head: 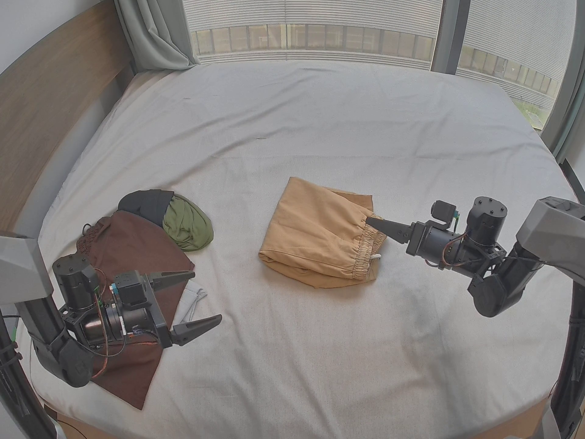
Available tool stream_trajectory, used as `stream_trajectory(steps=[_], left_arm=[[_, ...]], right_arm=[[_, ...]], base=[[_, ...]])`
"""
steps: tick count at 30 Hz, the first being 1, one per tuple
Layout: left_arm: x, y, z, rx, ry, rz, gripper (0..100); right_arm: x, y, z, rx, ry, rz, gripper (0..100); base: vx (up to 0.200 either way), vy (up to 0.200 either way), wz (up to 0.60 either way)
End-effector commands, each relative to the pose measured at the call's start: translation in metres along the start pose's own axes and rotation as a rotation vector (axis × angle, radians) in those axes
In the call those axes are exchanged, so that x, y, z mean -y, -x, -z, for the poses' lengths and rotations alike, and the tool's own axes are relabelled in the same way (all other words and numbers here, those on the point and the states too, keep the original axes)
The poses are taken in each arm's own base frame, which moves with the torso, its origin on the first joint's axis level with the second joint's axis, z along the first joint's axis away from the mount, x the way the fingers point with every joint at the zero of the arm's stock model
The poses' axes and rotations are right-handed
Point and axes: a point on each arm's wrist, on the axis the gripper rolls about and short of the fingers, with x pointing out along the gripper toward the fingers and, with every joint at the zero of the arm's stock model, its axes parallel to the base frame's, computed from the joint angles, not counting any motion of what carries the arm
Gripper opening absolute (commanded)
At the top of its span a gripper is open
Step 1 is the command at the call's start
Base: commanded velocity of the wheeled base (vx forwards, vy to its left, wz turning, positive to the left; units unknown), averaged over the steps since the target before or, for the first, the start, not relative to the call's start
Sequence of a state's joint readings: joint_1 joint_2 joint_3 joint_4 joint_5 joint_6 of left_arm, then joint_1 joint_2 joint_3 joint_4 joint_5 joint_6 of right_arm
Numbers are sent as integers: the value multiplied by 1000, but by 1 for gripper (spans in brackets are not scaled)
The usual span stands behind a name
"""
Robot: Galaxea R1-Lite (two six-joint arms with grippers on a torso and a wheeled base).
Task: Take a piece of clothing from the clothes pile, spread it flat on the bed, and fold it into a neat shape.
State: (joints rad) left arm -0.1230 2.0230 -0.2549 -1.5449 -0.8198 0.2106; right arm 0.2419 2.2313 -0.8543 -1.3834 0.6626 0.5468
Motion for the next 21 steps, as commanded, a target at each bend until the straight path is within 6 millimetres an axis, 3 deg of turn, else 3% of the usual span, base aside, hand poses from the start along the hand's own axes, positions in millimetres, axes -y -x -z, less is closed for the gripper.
stream_trajectory(steps=[1, 5, 11, 16, 21], left_arm=[[41, 16, -21, 26, -17, 77, 100], [60, 23, -32, 52, -36, 115, 100], [75, 38, -50, 107, -84, 72, 100], [83, 56, -67, 171, -108, -79, 100], [81, 65, -80, 244, 17, -289, 100]], right_arm=[[-41, 46, -6, 7, 224, 79, 100], [-50, 72, 7, -5, 401, 219, 100], [-79, 109, 6, 53, 468, 225, 100], [-103, 146, -3, 116, 546, 265, 100], [-137, 181, -6, 201, 600, 259, 100]], base=[[0, 0, 0], [0, 0, 0], [0, 0, 0], [0, 0, 0], [0, 0, 0]])
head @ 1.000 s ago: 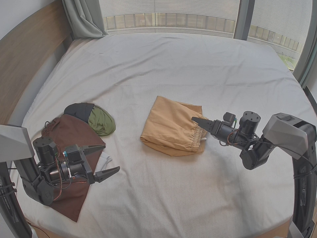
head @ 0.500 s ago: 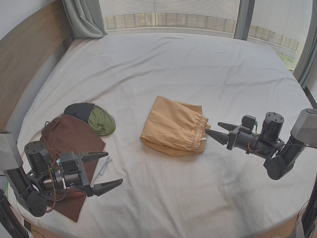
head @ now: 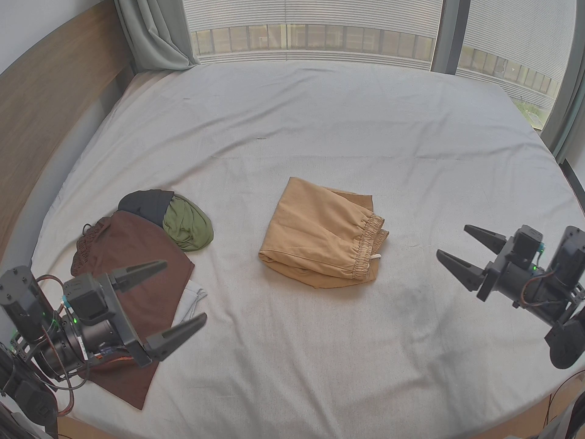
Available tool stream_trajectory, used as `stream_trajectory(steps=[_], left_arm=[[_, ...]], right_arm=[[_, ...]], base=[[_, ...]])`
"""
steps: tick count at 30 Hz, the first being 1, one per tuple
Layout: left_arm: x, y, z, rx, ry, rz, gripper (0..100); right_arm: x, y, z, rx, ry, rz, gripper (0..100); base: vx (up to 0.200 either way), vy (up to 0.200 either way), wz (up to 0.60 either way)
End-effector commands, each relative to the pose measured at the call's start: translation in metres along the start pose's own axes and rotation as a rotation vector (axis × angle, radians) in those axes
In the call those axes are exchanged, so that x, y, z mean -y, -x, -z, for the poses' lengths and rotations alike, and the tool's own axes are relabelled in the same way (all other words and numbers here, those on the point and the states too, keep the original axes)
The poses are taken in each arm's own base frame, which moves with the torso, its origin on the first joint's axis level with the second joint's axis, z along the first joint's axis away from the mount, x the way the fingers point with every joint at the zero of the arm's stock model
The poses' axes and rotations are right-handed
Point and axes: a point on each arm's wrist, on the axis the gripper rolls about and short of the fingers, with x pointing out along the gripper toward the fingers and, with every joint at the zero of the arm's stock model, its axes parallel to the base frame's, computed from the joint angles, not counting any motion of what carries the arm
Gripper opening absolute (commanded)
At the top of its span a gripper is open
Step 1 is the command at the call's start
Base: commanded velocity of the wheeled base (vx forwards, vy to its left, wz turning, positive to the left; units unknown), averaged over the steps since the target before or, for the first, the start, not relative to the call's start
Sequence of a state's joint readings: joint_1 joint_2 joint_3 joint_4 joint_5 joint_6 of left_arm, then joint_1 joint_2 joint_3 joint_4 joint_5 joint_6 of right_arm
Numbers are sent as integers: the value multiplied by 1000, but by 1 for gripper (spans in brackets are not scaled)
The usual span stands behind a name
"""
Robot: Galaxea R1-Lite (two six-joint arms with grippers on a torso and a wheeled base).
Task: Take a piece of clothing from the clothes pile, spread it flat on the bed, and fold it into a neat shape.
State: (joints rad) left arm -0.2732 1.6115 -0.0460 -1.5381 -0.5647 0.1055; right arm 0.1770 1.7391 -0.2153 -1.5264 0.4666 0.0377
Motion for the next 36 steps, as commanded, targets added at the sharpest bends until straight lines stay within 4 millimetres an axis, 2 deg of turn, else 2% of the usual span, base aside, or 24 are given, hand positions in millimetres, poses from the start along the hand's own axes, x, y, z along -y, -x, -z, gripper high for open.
stream_trajectory(steps=[1, 3, 5, 8, 10, 11, 12, 19, 22, 27, 28, 29, 30, 33, 36], left_arm=[[6, 21, -27, 130, 54, -188, 100], [10, 26, -30, 148, 51, -193, 100], [21, 37, -37, 189, 30, -164, 100], [34, 44, -46, 245, 23, -108, 100], [37, 49, -47, 240, 18, -104, 100], [37, 49, -47, 240, 18, -104, 100], [40, 56, -50, 257, 10, -102, 100], [50, 77, -53, 264, 9, -110, 100], [54, 87, -49, 226, 28, -129, 100], [67, 112, -42, 206, 29, -140, 100], [67, 112, -42, 206, 29, -140, 100], [74, 125, -37, 210, 18, -159, 100], [78, 133, -35, 221, 10, -174, 100], [86, 147, -27, 229, 4, -210, 100], [95, 159, -13, 203, 10, -287, 100]], right_arm=[[-25, 61, -33, 150, 88, 37, 100], [-32, 73, -35, 174, 99, 36, 100], [-41, 91, -39, 214, 118, 38, 100], [-49, 108, -50, 283, 149, 54, 100], [-53, 121, -54, 314, 169, 80, 100], [-53, 121, -54, 314, 169, 80, 100], [-59, 134, -57, 335, 184, 96, 100], [-82, 173, -50, 359, 207, 128, 100], [-92, 189, -40, 344, 203, 155, 100], [-114, 219, -8, 329, 162, 155, 100], [-114, 219, -8, 329, 162, 155, 100], [-121, 229, 12, 313, 147, 141, 100], [-122, 231, 23, 267, 123, 139, 100], [-119, 229, 38, 135, 86, 175, 100], [-115, 229, 48, 41, 74, 323, 100]], base=[[0, 0, 0], [0, 0, 0], [0, 0, 0], [0, 0, 0], [0, 0, 0], [0, 0, 0], [0, 0, 0], [0, 0, 0], [0, 0, 0], [0, 0, 0], [0, 0, 0], [0, 0, 0], [0, 0, 0], [0, 0, 0], [0, 0, 0]])
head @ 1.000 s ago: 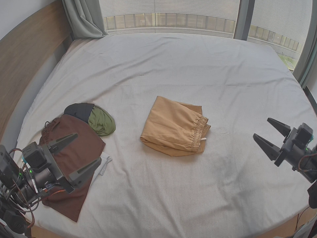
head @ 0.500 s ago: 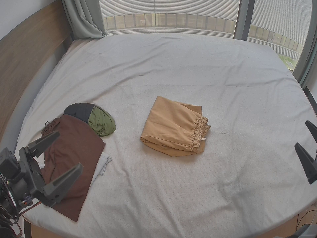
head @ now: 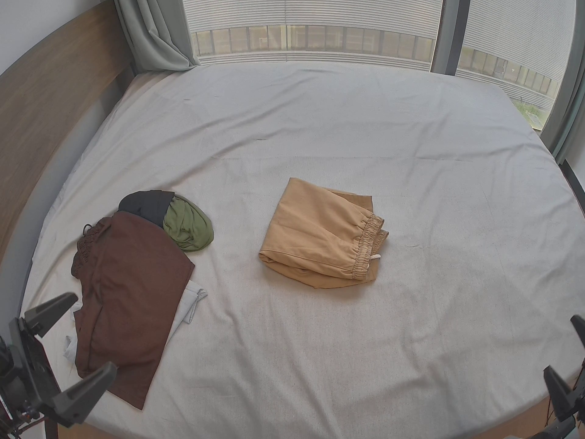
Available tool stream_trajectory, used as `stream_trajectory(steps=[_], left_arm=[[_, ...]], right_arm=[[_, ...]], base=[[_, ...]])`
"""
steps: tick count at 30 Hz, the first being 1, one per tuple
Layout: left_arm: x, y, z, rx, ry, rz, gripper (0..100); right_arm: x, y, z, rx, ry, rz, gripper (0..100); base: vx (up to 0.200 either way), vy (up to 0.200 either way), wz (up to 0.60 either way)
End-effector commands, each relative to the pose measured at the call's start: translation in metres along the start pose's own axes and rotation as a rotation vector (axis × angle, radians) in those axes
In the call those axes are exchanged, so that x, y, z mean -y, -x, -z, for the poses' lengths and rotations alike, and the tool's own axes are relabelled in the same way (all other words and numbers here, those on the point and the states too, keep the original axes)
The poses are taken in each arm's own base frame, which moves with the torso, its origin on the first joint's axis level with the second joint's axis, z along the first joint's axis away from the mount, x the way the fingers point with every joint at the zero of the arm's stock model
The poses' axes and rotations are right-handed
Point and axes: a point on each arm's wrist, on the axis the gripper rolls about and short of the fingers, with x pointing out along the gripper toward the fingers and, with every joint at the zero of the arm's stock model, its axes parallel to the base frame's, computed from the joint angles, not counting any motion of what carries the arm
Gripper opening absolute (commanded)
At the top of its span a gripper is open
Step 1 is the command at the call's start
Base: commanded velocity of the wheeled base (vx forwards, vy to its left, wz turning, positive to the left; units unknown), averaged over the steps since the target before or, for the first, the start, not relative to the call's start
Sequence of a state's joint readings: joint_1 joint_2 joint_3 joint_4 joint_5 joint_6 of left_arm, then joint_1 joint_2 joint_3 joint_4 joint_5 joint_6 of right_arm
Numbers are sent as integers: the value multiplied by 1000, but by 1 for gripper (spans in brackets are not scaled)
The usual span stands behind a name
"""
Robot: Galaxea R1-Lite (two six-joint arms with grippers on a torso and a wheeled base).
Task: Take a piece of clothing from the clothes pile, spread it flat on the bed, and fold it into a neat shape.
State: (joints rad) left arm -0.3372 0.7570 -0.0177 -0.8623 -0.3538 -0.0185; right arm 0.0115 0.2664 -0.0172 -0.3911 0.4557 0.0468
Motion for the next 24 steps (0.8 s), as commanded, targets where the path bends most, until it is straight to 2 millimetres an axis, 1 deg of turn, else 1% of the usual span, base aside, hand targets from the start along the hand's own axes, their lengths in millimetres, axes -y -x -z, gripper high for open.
stream_trajectory(steps=[1, 2, 3, 4, 5, 6, 7, 9, 11, 14, 18, 20, 21, 24], left_arm=[[21, 60, 20, 74, -50, -142, 100], [24, 65, 28, 52, -48, -185, 100], [26, 69, 32, 43, -48, -214, 100], [26, 69, 32, 43, -48, -214, 100], [31, 76, 44, 19, -50, -283, 100], [31, 76, 44, 19, -50, -283, 100], [36, 81, 57, -25, -52, -345, 100], [37, 83, 66, -83, -28, -373, 100], [36, 84, 63, -51, -34, -423, 100], [34, 84, 63, -48, -31, -515, 100], [33, 85, 63, -45, -21, -572, 100], [31, 87, 67, -86, -45, -670, 100], [30, 88, 72, -144, -32, -749, 100], [30, 88, 70, -118, -29, -731, 100]], right_arm=[[-7, 26, 39, -91, 36, 178, 100], [-5, 27, 38, -92, 67, 300, 100], [-3, 28, 38, -102, 83, 368, 100], [-3, 28, 38, -102, 83, 368, 100], [-1, 28, 43, -125, 50, 467, 100], [-1, 28, 43, -125, 50, 467, 100], [-1, 29, 44, -128, 12, 479, 100], [-1, 29, 44, -130, 19, 474, 100], [-1, 28, 44, -130, 26, 458, 100], [-1, 28, 44, -131, 21, 451, 100], [-1, 28, 45, -132, 22, 452, 100], [-2, 28, 44, -132, 25, 455, 100], [-2, 28, 44, -131, 29, 456, 100], [-1, 28, 45, -132, 22, 452, 100]], base=[[0, 0, 0], [0, 0, 0], [0, 0, 0], [0, 0, 0], [0, 0, 0], [0, 0, 0], [0, 0, 0], [0, 0, 0], [0, 0, 0], [0, 0, 0], [0, 0, 0], [0, 0, 0], [0, 0, 0], [0, 0, 0]])
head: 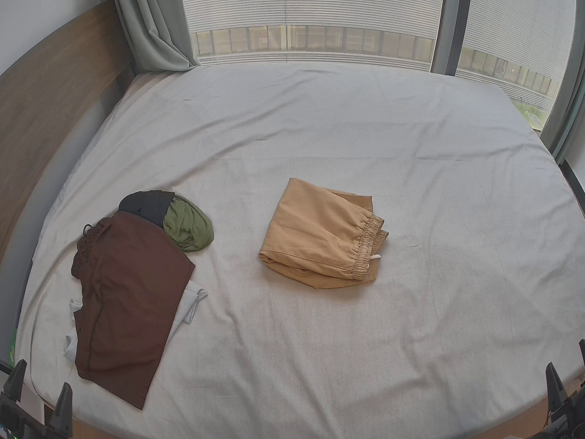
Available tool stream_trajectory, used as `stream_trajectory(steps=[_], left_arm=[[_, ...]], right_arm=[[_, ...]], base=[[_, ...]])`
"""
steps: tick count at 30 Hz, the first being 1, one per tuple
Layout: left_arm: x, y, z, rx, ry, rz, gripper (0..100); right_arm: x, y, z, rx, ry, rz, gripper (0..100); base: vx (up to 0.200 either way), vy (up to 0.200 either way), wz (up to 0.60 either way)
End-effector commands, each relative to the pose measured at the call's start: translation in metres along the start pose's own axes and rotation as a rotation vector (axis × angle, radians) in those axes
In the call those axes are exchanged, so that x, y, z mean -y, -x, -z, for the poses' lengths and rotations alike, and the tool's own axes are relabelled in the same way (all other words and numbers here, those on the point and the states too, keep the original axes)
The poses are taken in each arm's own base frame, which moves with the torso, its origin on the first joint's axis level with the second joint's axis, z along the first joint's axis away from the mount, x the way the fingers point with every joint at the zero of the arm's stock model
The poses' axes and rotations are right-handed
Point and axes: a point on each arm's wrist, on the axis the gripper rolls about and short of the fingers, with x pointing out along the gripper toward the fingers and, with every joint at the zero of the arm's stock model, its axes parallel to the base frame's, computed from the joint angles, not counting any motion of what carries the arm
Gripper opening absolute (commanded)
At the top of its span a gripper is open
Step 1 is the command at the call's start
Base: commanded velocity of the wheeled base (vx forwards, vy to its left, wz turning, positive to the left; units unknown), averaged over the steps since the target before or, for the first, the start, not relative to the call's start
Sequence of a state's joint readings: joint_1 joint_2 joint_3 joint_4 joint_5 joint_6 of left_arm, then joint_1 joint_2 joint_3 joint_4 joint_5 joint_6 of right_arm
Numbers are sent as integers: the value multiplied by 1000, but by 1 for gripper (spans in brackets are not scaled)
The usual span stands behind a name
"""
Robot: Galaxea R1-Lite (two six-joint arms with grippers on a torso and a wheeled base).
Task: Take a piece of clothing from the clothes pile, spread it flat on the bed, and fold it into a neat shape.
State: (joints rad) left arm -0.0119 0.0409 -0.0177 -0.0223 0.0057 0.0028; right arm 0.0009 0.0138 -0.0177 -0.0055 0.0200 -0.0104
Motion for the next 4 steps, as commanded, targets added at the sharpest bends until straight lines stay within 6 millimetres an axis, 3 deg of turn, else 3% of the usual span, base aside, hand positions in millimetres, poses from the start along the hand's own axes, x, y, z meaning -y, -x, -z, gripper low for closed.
stream_trajectory(steps=[1, 4], left_arm=[[0, 2, 8, 4, -8, -40, 100], [0, 2, 8, 1, -2, -38, 100]], right_arm=[[0, 0, 6, -11, -1, 4, 100], [0, 0, 6, -11, 2, 7, 100]], base=[[0, 0, 0], [0, 0, 0]])
